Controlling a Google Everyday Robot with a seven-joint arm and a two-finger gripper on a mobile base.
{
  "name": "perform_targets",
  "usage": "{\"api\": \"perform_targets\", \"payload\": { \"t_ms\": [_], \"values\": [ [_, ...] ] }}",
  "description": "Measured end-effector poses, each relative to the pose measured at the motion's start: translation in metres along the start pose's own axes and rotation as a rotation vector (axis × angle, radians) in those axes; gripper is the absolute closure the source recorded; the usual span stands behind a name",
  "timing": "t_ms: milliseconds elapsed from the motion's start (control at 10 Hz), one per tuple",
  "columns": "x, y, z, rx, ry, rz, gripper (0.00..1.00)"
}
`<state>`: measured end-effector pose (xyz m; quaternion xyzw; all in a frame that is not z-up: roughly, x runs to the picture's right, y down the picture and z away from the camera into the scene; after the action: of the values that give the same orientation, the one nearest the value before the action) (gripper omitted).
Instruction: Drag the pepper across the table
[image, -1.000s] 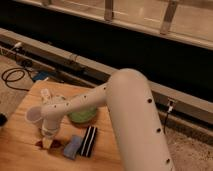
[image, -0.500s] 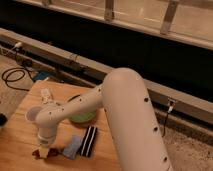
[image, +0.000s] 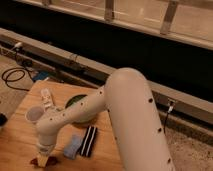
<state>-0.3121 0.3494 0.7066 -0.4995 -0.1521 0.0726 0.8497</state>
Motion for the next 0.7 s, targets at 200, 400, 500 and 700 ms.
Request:
{"api": "perform_targets", "payload": {
  "t_ms": [200,400,500,700],
  "values": [
    [0.0056,0.0092,0.002,-0.011,-0.008,0.02,0.97],
    [0.0055,0.01,0.0019,-0.012,-0.01,0.025,0.97],
    [0.0054,0.0103,0.0022,-0.012,-0.01,0.024,0.97],
    [0.0062,0.0093,0.0014,-0.011,-0.011,0.027,0.99]
  ]
}}
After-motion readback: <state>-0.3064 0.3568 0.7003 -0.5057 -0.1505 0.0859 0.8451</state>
